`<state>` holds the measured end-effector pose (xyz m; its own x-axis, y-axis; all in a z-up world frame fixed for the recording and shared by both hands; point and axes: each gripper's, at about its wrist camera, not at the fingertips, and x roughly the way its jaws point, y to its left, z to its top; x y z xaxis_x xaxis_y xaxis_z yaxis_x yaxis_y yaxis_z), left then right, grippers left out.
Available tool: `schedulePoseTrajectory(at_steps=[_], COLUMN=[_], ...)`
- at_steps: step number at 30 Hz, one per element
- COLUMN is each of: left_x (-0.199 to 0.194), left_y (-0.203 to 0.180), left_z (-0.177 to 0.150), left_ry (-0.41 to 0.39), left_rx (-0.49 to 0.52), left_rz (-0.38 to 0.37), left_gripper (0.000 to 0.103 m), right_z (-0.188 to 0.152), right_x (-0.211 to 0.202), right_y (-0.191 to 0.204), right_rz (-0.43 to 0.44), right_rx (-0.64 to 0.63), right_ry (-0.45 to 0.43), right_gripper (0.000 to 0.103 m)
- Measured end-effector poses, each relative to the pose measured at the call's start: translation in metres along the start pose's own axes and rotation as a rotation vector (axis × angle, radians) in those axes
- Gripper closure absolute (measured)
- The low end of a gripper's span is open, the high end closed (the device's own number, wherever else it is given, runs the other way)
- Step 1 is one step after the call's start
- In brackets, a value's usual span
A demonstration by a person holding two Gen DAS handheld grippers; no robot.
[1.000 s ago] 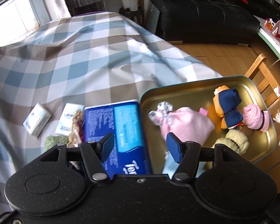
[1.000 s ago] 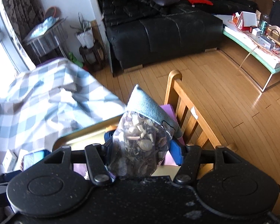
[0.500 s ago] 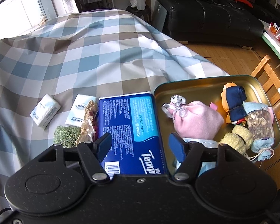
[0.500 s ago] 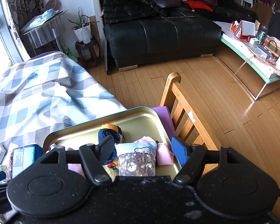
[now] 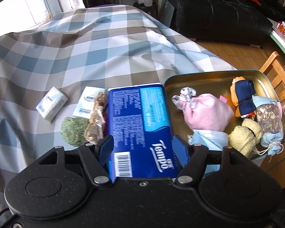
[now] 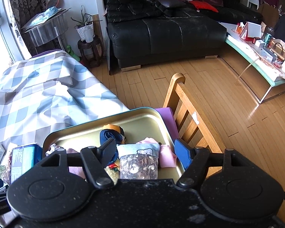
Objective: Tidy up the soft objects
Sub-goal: 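Withdraw both open tools from the tray toward the bedspread items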
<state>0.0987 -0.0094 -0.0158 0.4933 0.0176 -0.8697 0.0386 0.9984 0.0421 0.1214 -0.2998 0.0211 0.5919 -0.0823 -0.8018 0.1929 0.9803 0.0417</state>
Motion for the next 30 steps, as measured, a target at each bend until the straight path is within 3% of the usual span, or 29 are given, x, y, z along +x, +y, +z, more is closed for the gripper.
schedulePoseTrajectory(at_steps=[16,30], left_x=[-0.007,0.015], left_y=[0.084,0.141], left_z=[0.010,0.014], left_ry=[-0.033,0.009], left_rx=[-0.085,-0.141], left_rz=[0.142,0.176], left_gripper=[0.034,0.034], right_z=[-0.004,-0.003], right_x=[-0.005,-0.002], right_y=[0.010,0.029], right_rz=[-0.003,0.002], right_rx=[-0.024,-0.075], right_ry=[-0.029,-0.020], right_gripper=[0.035,0.033])
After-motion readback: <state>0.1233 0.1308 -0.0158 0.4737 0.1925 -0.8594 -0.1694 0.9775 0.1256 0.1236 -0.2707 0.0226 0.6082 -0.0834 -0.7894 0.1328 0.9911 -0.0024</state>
